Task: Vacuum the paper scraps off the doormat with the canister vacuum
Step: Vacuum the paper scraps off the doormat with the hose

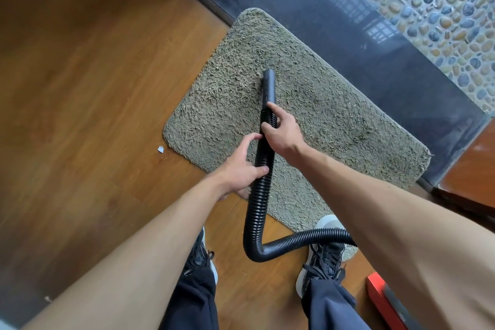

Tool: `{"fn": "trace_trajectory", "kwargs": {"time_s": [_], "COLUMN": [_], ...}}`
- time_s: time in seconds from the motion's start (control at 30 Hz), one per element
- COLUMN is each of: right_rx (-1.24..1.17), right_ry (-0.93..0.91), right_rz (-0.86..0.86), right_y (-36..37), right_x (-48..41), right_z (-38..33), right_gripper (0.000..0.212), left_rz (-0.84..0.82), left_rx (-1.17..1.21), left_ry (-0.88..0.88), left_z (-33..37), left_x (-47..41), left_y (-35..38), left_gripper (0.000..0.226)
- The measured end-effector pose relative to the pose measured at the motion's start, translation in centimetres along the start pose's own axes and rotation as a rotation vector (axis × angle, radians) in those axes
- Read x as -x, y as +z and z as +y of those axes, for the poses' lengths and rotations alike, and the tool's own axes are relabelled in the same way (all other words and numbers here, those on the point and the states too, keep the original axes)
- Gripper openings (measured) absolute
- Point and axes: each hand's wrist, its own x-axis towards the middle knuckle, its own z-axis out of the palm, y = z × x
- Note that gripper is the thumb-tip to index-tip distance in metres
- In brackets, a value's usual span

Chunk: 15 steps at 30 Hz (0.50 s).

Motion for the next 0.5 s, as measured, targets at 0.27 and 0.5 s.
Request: {"fn": "trace_trajectory", "kwargs": {"time_s": [0.27, 0.5], "right_rx": [-0.06, -0.105], "right_ry": [0.013, 0.044], "right_rz": [0.0, -0.096], "right_y": [1.2, 1.7], "right_x": [1.1, 3.7], "right_z": [0.5, 1.4], "right_gripper": [0.07, 0.065], "left_rz": [-0.003, -0.011], "left_rx": [0.029, 0.041], "left_ry": [-0.016, -0.036], "left_z": [-0.8, -3.3], "left_x": [0.9, 2.6], "left_y": [-0.1, 0.7], "left_gripper": [0.068, 0.069]}}
